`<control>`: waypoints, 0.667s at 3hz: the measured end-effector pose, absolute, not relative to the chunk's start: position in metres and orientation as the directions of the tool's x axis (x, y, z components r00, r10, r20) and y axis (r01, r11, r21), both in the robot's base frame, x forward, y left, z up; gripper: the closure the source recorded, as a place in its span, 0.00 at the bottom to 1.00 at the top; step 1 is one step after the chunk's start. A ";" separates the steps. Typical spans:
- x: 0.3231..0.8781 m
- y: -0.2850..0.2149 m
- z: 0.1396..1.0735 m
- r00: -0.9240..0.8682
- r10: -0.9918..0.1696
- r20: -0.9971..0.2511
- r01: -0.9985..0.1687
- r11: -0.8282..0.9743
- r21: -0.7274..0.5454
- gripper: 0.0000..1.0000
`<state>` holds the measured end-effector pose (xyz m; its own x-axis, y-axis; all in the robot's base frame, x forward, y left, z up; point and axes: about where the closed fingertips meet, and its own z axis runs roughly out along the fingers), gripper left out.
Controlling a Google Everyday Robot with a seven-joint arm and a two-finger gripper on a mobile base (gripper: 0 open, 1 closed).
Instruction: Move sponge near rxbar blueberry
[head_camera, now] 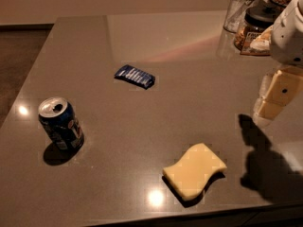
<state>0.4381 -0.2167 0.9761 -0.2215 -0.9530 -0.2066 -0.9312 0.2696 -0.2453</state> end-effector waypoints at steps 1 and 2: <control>0.438 -0.217 0.976 -0.221 -0.953 -0.207 -0.931 0.270 -0.246 0.00; 0.439 -0.200 0.970 -0.174 -0.960 -0.220 -0.954 0.220 -0.204 0.00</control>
Offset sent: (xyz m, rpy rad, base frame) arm -0.0003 0.0382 -0.0190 0.0514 0.1208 0.1431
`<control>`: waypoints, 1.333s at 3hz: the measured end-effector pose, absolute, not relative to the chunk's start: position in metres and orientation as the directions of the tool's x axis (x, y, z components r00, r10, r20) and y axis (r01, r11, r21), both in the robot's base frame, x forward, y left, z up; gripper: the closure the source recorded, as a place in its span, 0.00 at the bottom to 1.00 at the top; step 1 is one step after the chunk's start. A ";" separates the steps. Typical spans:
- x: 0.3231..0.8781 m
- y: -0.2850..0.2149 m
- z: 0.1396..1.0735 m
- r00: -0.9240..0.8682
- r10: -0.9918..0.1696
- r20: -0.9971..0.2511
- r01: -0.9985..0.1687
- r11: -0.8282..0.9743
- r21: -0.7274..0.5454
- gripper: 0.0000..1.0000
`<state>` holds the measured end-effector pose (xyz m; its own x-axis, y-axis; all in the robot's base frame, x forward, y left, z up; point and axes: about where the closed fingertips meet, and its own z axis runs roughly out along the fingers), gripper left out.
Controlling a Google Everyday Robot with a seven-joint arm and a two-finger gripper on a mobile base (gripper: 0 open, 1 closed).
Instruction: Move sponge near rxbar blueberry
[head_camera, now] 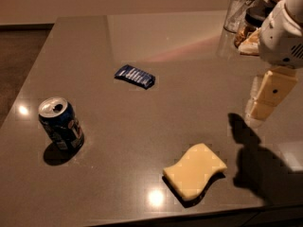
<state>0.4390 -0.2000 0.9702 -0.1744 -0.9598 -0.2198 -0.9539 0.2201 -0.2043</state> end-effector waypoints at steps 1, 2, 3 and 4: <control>0.430 -0.174 0.954 -0.080 -0.966 -0.244 -0.982 0.118 -0.145 0.00; 0.409 -0.146 0.936 0.071 -0.965 -0.253 -0.993 -0.043 -0.113 0.00; 0.385 -0.123 0.916 0.236 -0.947 -0.216 -0.970 -0.216 -0.110 0.00; 0.368 -0.110 0.893 0.354 -0.917 -0.182 -0.935 -0.341 -0.099 0.00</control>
Offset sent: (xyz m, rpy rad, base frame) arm -0.0672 0.0845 -0.0682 0.0255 0.1691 0.5419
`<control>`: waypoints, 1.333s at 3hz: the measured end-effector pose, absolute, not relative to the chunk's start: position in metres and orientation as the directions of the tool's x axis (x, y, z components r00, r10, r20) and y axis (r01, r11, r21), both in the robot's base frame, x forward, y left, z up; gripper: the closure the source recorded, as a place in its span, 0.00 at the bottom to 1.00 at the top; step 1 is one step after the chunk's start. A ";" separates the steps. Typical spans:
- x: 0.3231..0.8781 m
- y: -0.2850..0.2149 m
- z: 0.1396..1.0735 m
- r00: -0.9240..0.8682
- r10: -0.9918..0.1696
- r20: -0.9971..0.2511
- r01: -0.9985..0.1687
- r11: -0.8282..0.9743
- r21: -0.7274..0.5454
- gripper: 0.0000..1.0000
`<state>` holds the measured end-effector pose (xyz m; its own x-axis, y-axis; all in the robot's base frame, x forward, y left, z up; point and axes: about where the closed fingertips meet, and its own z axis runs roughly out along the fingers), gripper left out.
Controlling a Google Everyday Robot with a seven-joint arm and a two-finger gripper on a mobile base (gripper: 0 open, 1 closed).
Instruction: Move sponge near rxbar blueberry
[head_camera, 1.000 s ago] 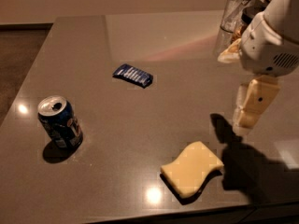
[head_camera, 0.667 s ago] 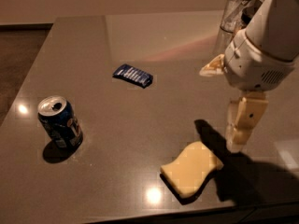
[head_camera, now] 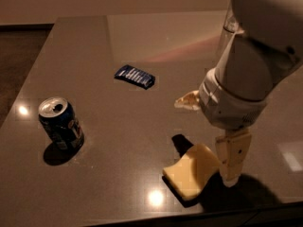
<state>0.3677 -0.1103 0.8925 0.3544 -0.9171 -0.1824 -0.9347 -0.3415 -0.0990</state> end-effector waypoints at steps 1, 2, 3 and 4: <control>0.358 -0.107 0.870 0.418 -0.896 -0.150 -0.909 -0.412 -0.071 0.00; 0.352 -0.107 0.854 0.435 -0.891 -0.129 -0.900 -0.432 -0.051 0.00; 0.348 -0.107 0.842 0.440 -0.891 -0.111 -0.898 -0.439 -0.033 0.19; 0.345 -0.108 0.835 0.452 -0.887 -0.088 -0.891 -0.453 -0.011 0.42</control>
Offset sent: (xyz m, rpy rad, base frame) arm -0.0239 0.0012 -0.0621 -0.1035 0.0513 0.1132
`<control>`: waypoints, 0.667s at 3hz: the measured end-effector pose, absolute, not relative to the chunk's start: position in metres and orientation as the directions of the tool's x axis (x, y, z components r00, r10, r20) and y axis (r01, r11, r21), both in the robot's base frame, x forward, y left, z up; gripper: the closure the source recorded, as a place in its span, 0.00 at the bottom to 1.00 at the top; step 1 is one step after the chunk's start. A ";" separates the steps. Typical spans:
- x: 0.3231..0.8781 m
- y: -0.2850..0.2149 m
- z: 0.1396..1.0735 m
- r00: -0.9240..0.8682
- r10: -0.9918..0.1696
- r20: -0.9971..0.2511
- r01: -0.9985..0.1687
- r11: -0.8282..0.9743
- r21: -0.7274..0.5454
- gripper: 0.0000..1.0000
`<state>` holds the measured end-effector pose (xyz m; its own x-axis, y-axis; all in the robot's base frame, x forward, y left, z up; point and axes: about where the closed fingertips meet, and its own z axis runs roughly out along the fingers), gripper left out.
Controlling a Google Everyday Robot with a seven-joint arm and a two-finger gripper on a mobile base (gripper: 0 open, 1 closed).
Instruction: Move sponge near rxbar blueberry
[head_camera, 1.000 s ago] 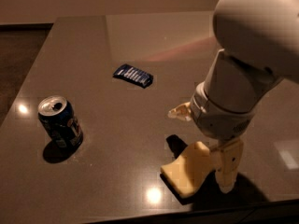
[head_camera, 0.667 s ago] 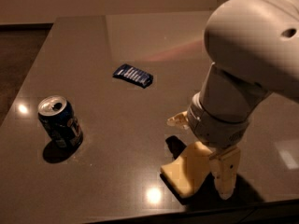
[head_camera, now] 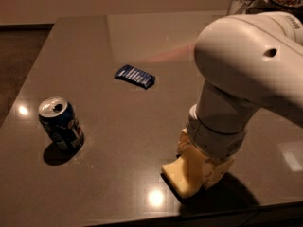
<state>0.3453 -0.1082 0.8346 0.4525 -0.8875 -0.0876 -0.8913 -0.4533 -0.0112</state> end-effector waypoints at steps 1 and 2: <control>0.358 -0.105 0.840 0.421 -0.905 -0.064 -0.906 -0.423 0.023 0.73; 0.388 -0.092 0.861 0.397 -0.917 -0.034 -0.918 -0.397 -0.007 0.96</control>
Offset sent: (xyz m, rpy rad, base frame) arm 0.0767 0.0290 0.0497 -0.0729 -0.0458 -0.0972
